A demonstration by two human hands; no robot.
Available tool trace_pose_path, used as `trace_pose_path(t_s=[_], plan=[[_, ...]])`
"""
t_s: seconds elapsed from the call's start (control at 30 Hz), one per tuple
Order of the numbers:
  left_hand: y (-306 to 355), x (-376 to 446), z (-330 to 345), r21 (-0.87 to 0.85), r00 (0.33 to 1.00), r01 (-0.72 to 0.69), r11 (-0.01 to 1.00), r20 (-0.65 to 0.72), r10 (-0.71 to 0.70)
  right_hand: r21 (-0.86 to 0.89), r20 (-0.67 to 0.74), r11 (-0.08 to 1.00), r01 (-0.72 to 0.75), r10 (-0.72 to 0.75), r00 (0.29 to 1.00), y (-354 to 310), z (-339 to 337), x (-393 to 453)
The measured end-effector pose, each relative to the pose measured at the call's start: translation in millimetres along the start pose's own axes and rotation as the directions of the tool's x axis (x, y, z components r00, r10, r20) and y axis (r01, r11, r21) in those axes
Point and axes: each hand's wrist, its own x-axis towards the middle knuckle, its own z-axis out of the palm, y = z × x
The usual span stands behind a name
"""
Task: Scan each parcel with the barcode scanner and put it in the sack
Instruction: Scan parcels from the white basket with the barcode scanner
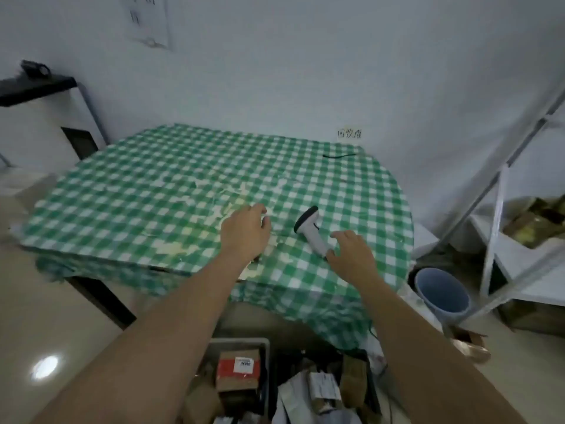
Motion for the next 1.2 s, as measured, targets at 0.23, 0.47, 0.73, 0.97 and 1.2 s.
trace_pose_path(t_s=[0.23, 0.47, 0.73, 0.97, 1.2], plan=[[-51, 8, 144, -0.042, 0.993, 0.081, 0.996, 0.086, -0.078, -0.009, -0.04, 1.0, 0.023, -0.024, 0.999, 30, 115, 65], [-69, -2, 194, 0.005, 0.999, 0.032, 0.999, 0.01, -0.032, -0.147, -0.143, 0.986, -0.081, 0.059, 0.988, 21, 141, 114], [-67, -22, 159, 0.002, 0.996, 0.067, 0.998, 0.051, -0.067, -0.09, -0.125, 0.996, -0.01, -0.001, 0.992, 6, 107, 76], [-65, -77, 126, -0.116, 0.996, 0.046, 0.992, 0.079, -0.037, 0.142, 0.007, 0.99, 0.02, -0.021, 1.0, 7, 67, -37], [-128, -202, 163, -0.155, 0.951, 0.222, 0.963, 0.252, -0.179, 0.324, 0.314, 0.941, -0.094, -0.014, 0.949, -13, 146, -170]])
